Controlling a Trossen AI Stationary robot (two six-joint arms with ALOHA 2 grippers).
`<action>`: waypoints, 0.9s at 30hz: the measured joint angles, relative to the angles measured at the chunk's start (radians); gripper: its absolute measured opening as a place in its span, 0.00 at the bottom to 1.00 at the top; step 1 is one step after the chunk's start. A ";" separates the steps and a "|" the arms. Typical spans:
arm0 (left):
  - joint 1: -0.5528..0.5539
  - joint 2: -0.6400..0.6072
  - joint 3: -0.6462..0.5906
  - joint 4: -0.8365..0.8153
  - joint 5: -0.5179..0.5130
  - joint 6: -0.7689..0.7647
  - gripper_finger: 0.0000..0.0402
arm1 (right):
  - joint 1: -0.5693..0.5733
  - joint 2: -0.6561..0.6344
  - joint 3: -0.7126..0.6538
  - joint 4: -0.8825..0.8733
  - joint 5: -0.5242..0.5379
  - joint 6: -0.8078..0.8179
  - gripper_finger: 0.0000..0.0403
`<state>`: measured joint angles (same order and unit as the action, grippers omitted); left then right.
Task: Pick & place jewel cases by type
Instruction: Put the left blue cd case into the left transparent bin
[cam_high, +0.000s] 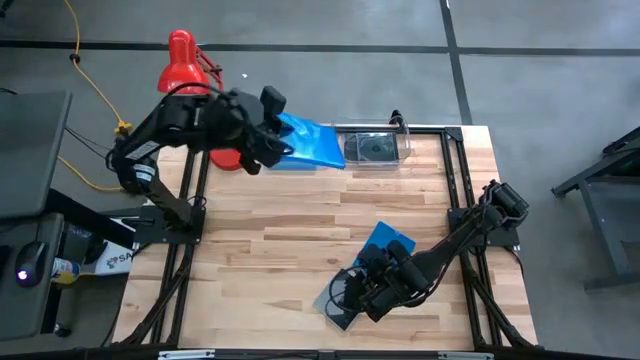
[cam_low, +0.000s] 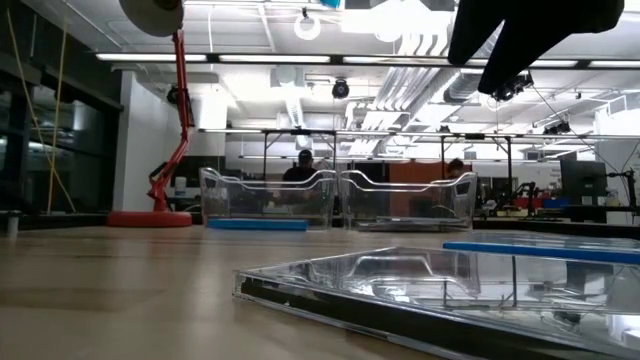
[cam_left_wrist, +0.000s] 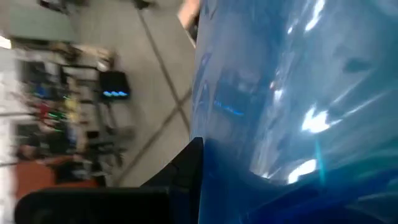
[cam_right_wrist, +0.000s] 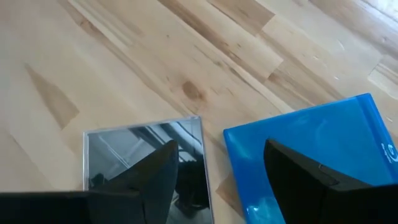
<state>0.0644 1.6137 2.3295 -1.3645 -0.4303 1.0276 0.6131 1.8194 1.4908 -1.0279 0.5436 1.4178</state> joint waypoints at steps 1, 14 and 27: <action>0.014 0.006 -0.005 -0.005 0.010 -0.015 0.17 | -0.004 0.000 0.000 0.000 0.000 0.000 0.55; 0.180 0.011 -0.315 0.192 0.261 0.022 0.17 | -0.038 0.000 0.000 0.000 0.000 -0.002 0.55; 0.322 0.012 -0.658 0.523 0.334 0.150 0.17 | -0.037 0.000 0.000 -0.002 -0.001 0.023 0.55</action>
<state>0.3860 1.6253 1.6713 -0.8412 -0.0959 1.1772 0.5758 1.8194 1.4906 -1.0301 0.5423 1.4411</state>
